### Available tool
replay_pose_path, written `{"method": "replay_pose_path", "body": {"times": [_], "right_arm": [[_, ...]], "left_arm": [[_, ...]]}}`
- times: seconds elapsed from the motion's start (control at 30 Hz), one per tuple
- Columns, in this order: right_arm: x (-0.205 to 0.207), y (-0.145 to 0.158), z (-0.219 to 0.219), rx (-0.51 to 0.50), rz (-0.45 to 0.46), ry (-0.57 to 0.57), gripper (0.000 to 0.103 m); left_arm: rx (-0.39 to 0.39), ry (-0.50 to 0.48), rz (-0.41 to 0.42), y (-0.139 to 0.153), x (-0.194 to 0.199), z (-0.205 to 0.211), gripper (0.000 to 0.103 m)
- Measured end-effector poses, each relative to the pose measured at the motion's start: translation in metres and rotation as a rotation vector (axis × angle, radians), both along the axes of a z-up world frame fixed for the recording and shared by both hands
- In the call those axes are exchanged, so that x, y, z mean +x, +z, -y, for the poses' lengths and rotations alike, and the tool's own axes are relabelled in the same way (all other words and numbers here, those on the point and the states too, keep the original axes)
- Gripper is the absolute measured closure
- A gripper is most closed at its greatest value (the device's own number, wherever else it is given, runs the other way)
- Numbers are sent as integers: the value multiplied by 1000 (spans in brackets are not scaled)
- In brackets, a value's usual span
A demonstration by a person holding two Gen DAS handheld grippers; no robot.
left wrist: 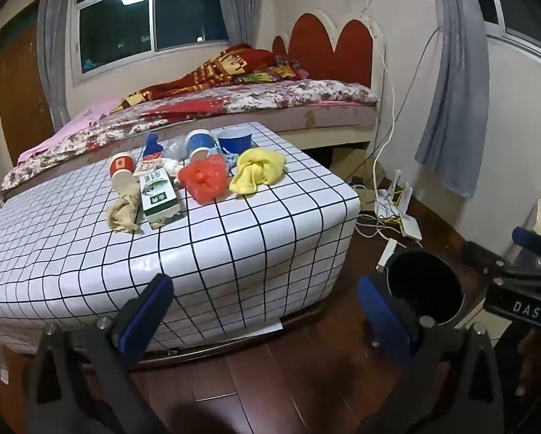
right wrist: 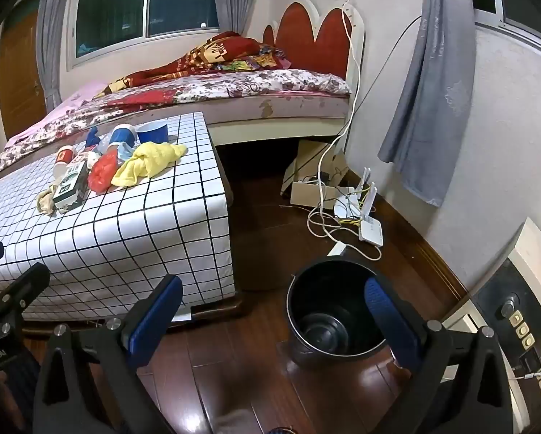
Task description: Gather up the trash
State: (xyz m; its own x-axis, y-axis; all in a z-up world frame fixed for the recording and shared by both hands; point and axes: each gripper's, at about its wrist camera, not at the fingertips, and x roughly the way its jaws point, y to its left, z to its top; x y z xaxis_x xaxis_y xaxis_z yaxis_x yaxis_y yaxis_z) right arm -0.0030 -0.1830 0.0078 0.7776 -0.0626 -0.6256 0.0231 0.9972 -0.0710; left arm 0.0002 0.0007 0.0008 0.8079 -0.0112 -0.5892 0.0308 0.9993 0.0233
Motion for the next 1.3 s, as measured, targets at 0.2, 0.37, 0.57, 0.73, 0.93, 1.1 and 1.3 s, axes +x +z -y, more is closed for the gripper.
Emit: {"method": "replay_pose_path", "body": {"times": [0.2,0.37,0.57,0.73,0.93,1.1,1.3], "right_arm": [[0,0,0,-3,-3,2,1],[-1,0,0,-5,-4,0,1],[-1,-2,-1,-4,-4,1,1],[-2,-1,-1,-5,-3,2,1],[-2,-4,-3,-5,-8,3,1],[-2,-4,-3,-5,-8,4,1],[-3,-5,-3,-5,-9,5,1]], "left_arm": [[-2,-33,17,1,-1,1,1],[6,23,3,2,1,2,1],[1,27,5,-1,-1,-1,1],[-2,26,8,-3,-3,-3,1],[-1,27,9,-3,-3,-4,1],[-4,25,8,-3,-3,-4,1],[0,21,11,-2,-3,-5,1]]}}
